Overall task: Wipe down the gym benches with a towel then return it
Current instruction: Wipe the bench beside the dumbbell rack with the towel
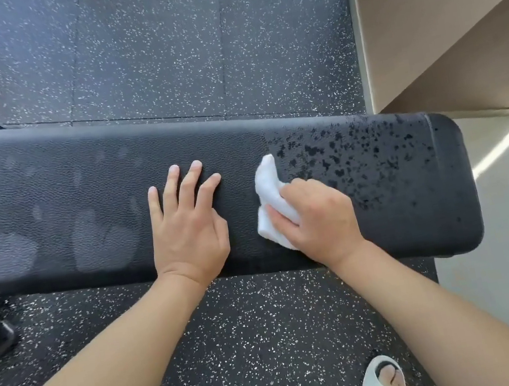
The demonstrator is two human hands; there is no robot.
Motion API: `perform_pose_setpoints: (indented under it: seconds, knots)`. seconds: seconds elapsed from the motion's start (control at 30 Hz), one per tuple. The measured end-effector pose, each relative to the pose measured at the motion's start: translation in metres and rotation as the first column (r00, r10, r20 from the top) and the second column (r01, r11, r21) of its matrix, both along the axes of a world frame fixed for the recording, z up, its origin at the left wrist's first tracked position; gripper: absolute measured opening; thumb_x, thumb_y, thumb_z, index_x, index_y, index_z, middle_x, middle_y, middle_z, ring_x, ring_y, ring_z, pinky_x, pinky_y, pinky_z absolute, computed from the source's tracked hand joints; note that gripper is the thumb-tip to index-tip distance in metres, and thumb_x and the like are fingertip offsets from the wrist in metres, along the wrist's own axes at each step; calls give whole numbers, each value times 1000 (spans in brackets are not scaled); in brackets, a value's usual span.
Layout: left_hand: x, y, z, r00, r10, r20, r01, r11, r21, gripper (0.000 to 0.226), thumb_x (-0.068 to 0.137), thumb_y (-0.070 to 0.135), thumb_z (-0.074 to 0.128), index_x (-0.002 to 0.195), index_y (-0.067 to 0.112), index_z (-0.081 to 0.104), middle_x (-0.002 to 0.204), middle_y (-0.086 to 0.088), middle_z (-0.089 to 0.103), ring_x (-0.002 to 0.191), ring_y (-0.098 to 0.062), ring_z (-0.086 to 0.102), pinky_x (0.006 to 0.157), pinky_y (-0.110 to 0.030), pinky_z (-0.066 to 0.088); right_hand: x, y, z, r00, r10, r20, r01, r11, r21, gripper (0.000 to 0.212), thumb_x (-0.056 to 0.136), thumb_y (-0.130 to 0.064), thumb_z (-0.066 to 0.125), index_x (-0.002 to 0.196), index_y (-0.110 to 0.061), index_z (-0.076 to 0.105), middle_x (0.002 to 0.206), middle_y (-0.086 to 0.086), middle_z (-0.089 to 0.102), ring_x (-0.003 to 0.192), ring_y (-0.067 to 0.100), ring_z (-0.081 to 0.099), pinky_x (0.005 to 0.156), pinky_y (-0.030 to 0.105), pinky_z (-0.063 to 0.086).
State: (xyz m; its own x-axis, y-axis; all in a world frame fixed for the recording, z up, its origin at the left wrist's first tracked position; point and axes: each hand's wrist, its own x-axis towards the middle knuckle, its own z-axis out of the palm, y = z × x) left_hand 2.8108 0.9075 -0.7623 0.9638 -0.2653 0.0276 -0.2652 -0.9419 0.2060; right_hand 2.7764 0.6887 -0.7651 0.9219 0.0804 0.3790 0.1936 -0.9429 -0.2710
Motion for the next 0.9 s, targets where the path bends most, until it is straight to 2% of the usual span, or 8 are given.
perform_pose_setpoints:
  seconds: [0.1,0.3,0.4,0.5,0.67,0.73,0.8,0.9]
  knots:
    - [2,2,-4,1000,-4,15,4,1000,-8,56,90,28,42,146,25,46,164,-1,35,155,-33,23,125,-60,14,56,5,6,997,-47,-64,48,999,11,32,93,-41,66,75,-18,51,67,-1,51,59,24,52,48,30,36]
    - [0,0,-7,999,6,41,-5,1000,-12,58,88,27,46,146,25,47,164,0,34,155,-32,23,125,-59,14,156,16,8,967,-166,-193,177,983,41,32,97,-51,49,89,-21,56,80,-2,60,74,28,60,61,35,35]
    - [1,-1,-6,999,0,43,0,1000,10,59,88,27,47,146,24,47,164,-1,34,155,-33,23,125,-59,14,152,20,6,958,-201,-206,220,973,73,33,98,-50,51,94,-19,60,82,0,62,76,29,60,61,35,35]
    - [-1,0,-5,1000,-1,26,1,1000,18,59,87,26,46,146,23,48,164,-2,34,155,-34,23,125,-60,15,86,31,11,976,-194,-96,204,972,113,27,94,-41,61,89,-15,59,72,3,56,65,29,56,52,36,39]
    - [2,-1,-7,999,-3,36,2,1000,19,60,86,25,45,146,22,49,164,-4,34,156,-35,23,124,-61,15,-36,17,-2,984,123,-131,-106,986,132,30,94,-34,70,76,-18,53,70,-4,43,62,18,36,52,37,37]
    - [3,0,-9,999,-9,40,9,1000,19,61,86,26,46,147,22,48,165,-3,33,156,-35,23,124,-62,15,-21,-4,-4,927,360,-103,-351,931,100,32,95,-33,69,74,-17,51,70,-4,39,65,16,27,53,35,34]
    - [2,1,-10,999,-19,39,18,1000,16,61,86,26,47,147,23,47,165,-3,32,156,-35,22,124,-62,15,19,-19,-4,892,445,-83,-444,896,24,26,97,-35,65,80,-17,58,71,-2,40,66,17,27,55,34,34]
    - [3,2,-11,999,-18,40,17,999,31,62,86,27,47,147,23,46,165,-3,32,156,-35,22,125,-61,14,97,-28,-3,994,103,-44,-109,978,-176,26,98,-44,55,93,-20,65,70,-5,45,61,19,47,60,27,28]
